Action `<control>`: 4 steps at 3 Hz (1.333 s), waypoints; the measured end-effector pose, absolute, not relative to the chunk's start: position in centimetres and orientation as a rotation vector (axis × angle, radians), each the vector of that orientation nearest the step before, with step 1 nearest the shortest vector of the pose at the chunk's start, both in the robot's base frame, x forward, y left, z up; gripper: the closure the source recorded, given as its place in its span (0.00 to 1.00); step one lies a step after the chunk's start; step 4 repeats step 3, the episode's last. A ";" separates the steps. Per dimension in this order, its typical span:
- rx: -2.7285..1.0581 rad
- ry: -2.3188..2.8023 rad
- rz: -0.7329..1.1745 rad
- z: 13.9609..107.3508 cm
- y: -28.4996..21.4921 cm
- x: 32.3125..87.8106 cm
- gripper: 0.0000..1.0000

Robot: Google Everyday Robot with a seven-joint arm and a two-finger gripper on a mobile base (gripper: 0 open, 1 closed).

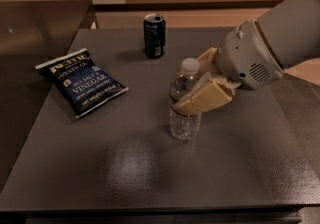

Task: Pick water bottle

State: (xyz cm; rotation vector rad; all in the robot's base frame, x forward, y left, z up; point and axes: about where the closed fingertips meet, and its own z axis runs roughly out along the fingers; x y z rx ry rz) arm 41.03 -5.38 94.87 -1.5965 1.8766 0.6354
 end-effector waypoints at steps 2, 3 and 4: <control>-1.604 1.797 0.562 105.7 -5.6 41.1 1.00; -1.604 1.797 0.562 105.7 -5.6 41.1 1.00; -1.604 1.797 0.562 105.7 -5.6 41.1 1.00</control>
Offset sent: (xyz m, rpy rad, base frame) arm 0.0054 -0.0062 0.1174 0.0263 -0.0851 0.0103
